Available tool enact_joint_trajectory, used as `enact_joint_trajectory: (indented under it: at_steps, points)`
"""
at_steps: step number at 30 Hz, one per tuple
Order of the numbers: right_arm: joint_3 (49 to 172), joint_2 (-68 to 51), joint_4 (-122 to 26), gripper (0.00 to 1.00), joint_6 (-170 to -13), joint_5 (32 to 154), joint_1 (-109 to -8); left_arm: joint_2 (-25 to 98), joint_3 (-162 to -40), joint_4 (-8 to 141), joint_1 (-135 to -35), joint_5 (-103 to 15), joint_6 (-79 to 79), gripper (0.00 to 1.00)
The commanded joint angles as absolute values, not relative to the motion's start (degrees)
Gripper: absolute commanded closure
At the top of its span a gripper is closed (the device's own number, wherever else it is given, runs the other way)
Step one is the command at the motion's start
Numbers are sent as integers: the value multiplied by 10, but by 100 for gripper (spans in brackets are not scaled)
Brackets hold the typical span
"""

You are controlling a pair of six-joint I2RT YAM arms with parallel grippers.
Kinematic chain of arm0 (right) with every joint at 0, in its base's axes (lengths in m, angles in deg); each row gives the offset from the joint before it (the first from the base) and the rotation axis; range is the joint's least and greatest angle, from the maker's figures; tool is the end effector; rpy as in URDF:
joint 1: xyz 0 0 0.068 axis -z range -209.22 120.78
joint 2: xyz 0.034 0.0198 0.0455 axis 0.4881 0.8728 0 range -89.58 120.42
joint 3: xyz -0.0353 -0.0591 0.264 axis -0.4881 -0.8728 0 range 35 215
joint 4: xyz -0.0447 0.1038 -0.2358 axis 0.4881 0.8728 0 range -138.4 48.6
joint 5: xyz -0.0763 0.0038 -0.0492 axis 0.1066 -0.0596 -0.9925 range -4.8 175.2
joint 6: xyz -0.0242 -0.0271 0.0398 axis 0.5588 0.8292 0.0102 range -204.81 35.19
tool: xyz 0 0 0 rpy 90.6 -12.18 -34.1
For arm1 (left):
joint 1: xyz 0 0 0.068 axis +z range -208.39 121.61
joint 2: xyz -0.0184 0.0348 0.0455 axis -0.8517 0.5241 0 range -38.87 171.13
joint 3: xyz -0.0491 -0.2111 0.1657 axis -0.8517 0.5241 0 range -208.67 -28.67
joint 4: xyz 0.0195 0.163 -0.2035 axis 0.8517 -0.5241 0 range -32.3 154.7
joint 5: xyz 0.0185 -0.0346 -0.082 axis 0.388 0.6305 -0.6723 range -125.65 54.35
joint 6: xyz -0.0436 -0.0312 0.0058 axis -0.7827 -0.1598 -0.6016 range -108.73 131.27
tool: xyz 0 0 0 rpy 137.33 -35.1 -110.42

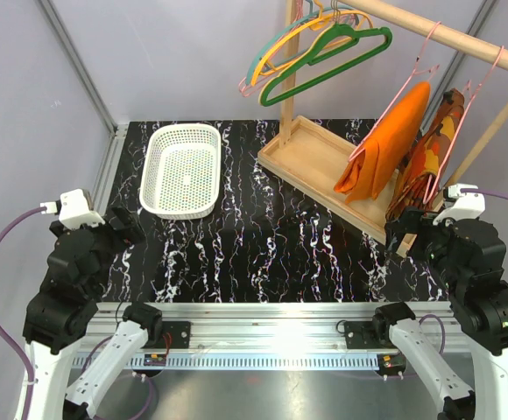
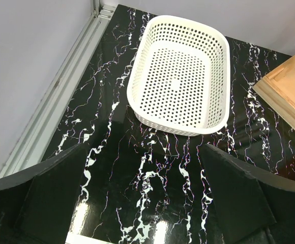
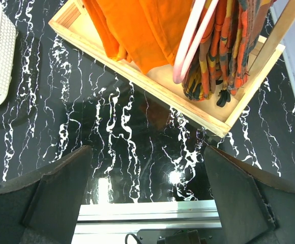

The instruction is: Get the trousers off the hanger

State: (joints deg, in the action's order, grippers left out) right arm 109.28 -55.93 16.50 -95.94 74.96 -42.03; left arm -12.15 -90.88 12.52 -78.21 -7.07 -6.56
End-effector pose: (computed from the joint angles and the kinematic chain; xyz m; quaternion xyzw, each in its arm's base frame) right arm 0.0467 0.0041 0.4201 0.0361 0.8373 0.0387 0.5442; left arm 0.0525 -0.0008 0.3931 -0.1338 0.7799 0.0008 0.6115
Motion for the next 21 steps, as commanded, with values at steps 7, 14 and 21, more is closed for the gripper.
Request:
enact_joint_trajectory:
  at_steps: [7,14,21]
  points:
    - [1101,-546,113,1,-969,761,-424,-125,-917,150,-784,-88,-63,1]
    - [1147,-532,31,1,-991,864,-423,-123,-925,148,-785,-93,-64,1]
    - [1238,-443,-16,1,-1032,883,-423,-123,-926,154,-784,-91,-63,1]
